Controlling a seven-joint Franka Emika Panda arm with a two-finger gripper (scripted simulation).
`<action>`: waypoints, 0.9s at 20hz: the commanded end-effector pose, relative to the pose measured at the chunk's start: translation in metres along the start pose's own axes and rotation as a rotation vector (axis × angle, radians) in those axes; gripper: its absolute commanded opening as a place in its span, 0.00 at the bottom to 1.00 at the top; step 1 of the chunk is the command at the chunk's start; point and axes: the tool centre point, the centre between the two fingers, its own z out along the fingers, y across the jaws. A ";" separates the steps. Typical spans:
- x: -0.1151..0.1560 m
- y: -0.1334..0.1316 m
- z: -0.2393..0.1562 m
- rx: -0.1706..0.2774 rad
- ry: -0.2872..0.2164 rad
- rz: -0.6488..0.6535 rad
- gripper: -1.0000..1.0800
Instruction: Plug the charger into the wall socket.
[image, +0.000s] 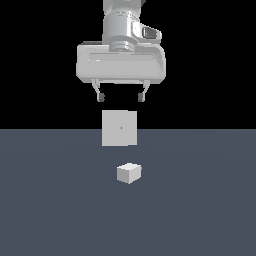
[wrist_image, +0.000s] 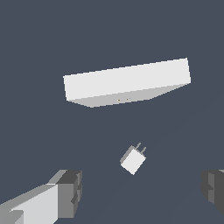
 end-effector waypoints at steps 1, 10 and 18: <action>0.000 0.000 0.000 0.000 0.000 0.000 0.96; -0.004 0.001 0.005 -0.008 0.025 0.033 0.96; -0.012 0.004 0.018 -0.030 0.087 0.116 0.96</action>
